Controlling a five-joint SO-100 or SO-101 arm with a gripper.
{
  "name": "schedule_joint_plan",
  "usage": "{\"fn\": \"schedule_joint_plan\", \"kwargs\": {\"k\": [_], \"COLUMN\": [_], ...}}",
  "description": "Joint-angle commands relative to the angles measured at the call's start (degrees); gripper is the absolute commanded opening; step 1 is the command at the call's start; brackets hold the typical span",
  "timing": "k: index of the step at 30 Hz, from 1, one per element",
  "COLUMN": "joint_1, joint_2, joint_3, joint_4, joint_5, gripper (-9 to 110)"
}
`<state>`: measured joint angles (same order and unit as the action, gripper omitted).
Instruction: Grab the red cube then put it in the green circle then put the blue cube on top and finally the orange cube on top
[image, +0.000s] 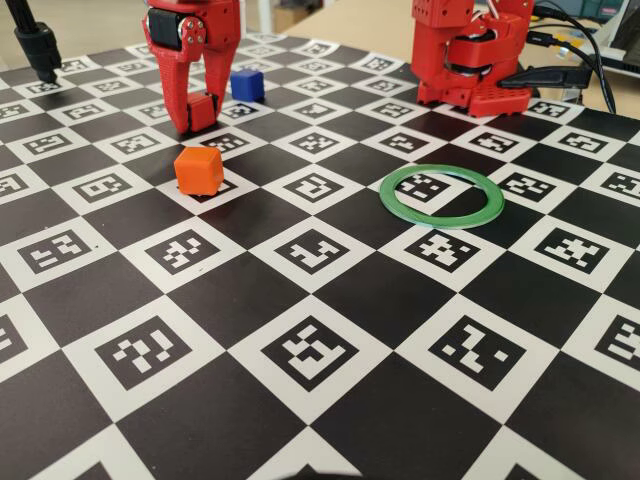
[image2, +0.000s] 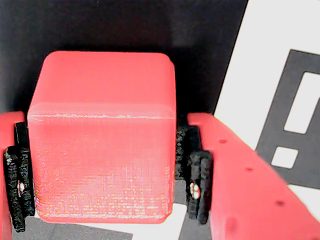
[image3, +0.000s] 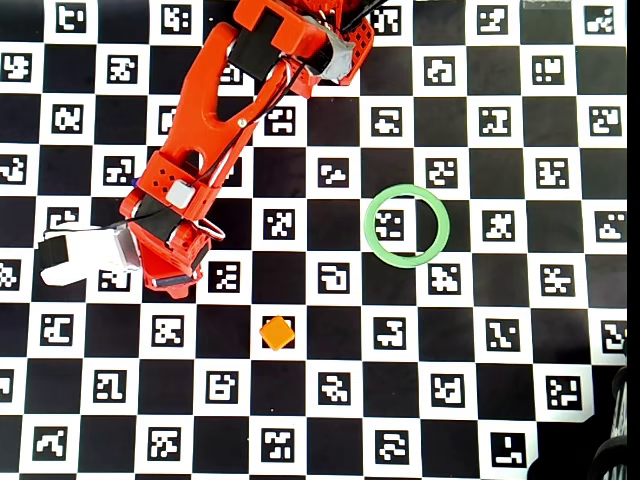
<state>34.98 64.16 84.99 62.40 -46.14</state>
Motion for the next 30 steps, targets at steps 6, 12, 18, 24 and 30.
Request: {"fn": "schedule_joint_plan", "kwargs": {"k": [6, 12, 18, 24, 30], "joint_1": [-0.8, -3.4, -9.1, -18.7, -33.0], "joint_2": [8.2, 17.8, 30.7, 43.4, 51.9], "joint_3": [-11.6, -10.7, -3.4, 3.2, 7.0], "joint_4": [13.9, 21.4, 27.5, 33.6, 37.1], "joint_5": [3.6, 6.9, 11.2, 17.3, 26.3], "gripper": [3, 3, 2, 2, 2]}}
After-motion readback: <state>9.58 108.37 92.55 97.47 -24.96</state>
